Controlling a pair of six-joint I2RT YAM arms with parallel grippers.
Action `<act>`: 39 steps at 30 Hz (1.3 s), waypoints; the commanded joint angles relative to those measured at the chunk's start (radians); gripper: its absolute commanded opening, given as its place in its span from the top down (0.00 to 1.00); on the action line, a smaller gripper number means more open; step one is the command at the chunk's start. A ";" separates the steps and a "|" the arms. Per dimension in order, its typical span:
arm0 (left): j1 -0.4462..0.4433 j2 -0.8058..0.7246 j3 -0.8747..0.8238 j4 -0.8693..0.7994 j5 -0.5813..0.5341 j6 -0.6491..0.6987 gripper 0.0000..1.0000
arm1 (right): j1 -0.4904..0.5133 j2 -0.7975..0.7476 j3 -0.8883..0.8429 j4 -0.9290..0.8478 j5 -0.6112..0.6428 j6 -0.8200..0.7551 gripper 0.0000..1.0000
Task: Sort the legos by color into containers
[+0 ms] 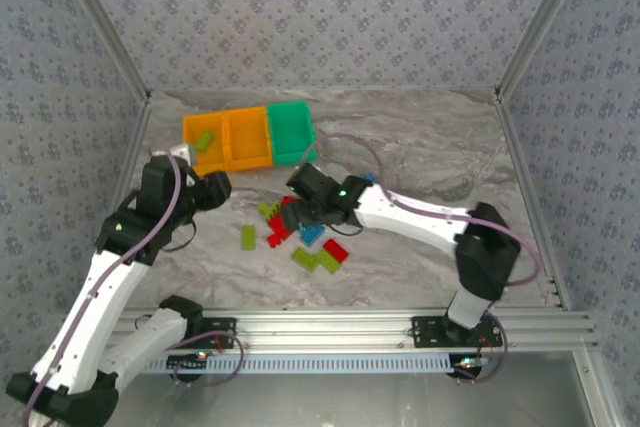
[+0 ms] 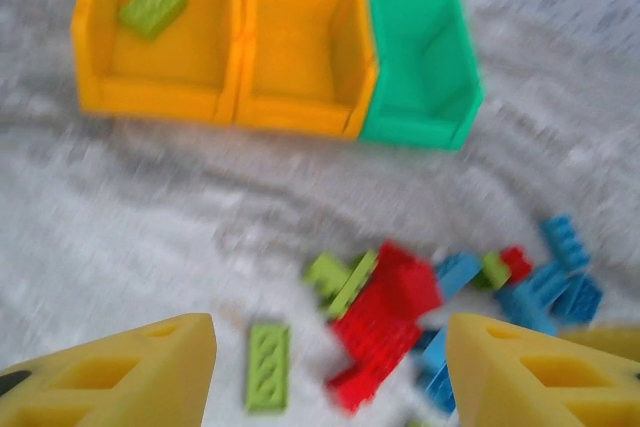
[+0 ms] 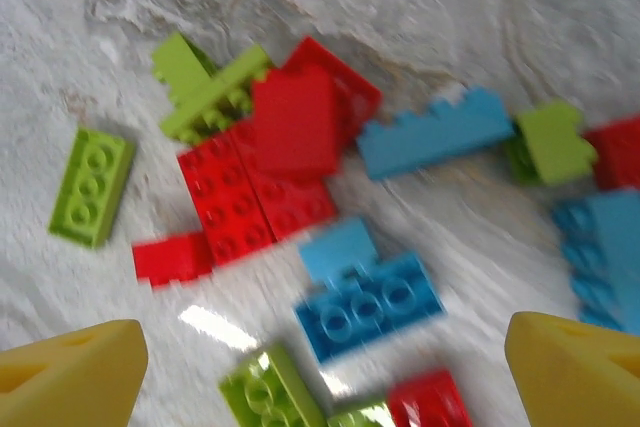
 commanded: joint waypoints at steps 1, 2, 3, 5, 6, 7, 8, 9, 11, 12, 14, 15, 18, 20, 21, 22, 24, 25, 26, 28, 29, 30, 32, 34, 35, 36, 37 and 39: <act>-0.010 -0.026 -0.073 -0.210 0.042 -0.033 0.35 | -0.020 0.101 0.075 0.092 -0.014 -0.054 0.08; -0.010 -0.036 -0.090 -0.219 0.059 -0.040 0.34 | -0.028 0.128 0.087 0.103 -0.009 -0.052 0.10; -0.011 -0.042 -0.109 -0.222 0.073 -0.047 0.32 | -0.040 0.166 0.102 0.115 -0.011 -0.055 0.14; -0.014 -0.046 -0.139 -0.211 0.099 -0.054 0.29 | -0.049 0.236 0.157 0.102 -0.018 -0.068 0.25; -0.014 -0.044 -0.153 -0.200 0.110 -0.057 0.28 | -0.048 0.268 0.185 0.093 -0.023 -0.086 0.29; -0.016 -0.042 -0.160 -0.188 0.114 -0.057 0.26 | -0.043 0.293 0.204 0.087 -0.016 -0.097 0.34; -0.017 -0.039 -0.164 -0.181 0.116 -0.058 0.24 | -0.040 0.310 0.221 0.081 -0.009 -0.103 0.38; -0.018 -0.038 -0.165 -0.173 0.116 -0.059 0.22 | -0.037 0.324 0.231 0.077 -0.003 -0.109 0.44; -0.019 -0.035 -0.166 -0.157 0.115 -0.055 0.15 | -0.038 0.336 0.236 0.073 0.011 -0.106 0.55; -0.019 -0.034 -0.166 -0.149 0.113 -0.056 0.10 | -0.042 0.336 0.233 0.072 0.015 -0.103 0.60; -0.019 -0.031 -0.166 -0.139 0.113 -0.056 0.04 | -0.042 0.324 0.225 0.062 0.029 -0.105 0.70; -0.019 -0.032 -0.166 -0.134 0.115 -0.056 0.02 | -0.039 0.308 0.219 0.056 0.041 -0.107 0.73; -0.019 -0.038 -0.158 -0.127 0.115 -0.059 0.01 | -0.029 0.227 0.186 0.060 0.090 -0.111 0.73; -0.019 -0.046 -0.149 -0.120 0.118 -0.057 0.01 | -0.029 0.154 0.153 0.103 0.124 -0.119 0.73; -0.019 -0.052 -0.147 -0.112 0.120 -0.056 0.01 | -0.036 0.129 0.148 0.128 0.140 -0.129 0.73; -0.019 -0.058 -0.143 -0.103 0.123 -0.055 0.01 | -0.047 0.121 0.156 0.147 0.158 -0.144 0.73; -0.019 -0.065 -0.137 -0.092 0.126 -0.053 0.01 | -0.075 0.142 0.198 0.167 0.197 -0.170 0.72; -0.019 -0.067 -0.133 -0.088 0.126 -0.053 0.01 | -0.094 0.167 0.226 0.188 0.212 -0.193 0.72; -0.019 -0.069 -0.133 -0.085 0.125 -0.051 0.01 | -0.110 0.197 0.253 0.209 0.237 -0.212 0.72; -0.019 -0.070 -0.129 -0.083 0.123 -0.048 0.01 | -0.146 0.280 0.347 0.224 0.249 -0.246 0.72; -0.019 -0.070 -0.128 -0.085 0.121 -0.047 0.01 | -0.159 0.320 0.395 0.223 0.246 -0.256 0.72; -0.019 -0.069 -0.127 -0.089 0.118 -0.048 0.01 | -0.175 0.366 0.454 0.219 0.235 -0.264 0.72; -0.019 -0.068 -0.130 -0.097 0.118 -0.052 0.01 | -0.200 0.448 0.563 0.204 0.215 -0.280 0.72; -0.019 -0.074 -0.138 -0.102 0.119 -0.058 0.01 | -0.221 0.539 0.665 0.178 0.224 -0.296 0.70; -0.019 -0.075 -0.141 -0.102 0.120 -0.062 0.01 | -0.227 0.573 0.713 0.165 0.230 -0.306 0.69; -0.019 -0.079 -0.146 -0.098 0.119 -0.068 0.01 | -0.232 0.607 0.756 0.152 0.242 -0.314 0.66; -0.019 -0.081 -0.147 -0.093 0.120 -0.073 0.01 | -0.237 0.635 0.796 0.139 0.245 -0.320 0.63; -0.018 -0.077 -0.143 -0.082 0.124 -0.078 0.01 | -0.245 0.675 0.854 0.111 0.224 -0.322 0.54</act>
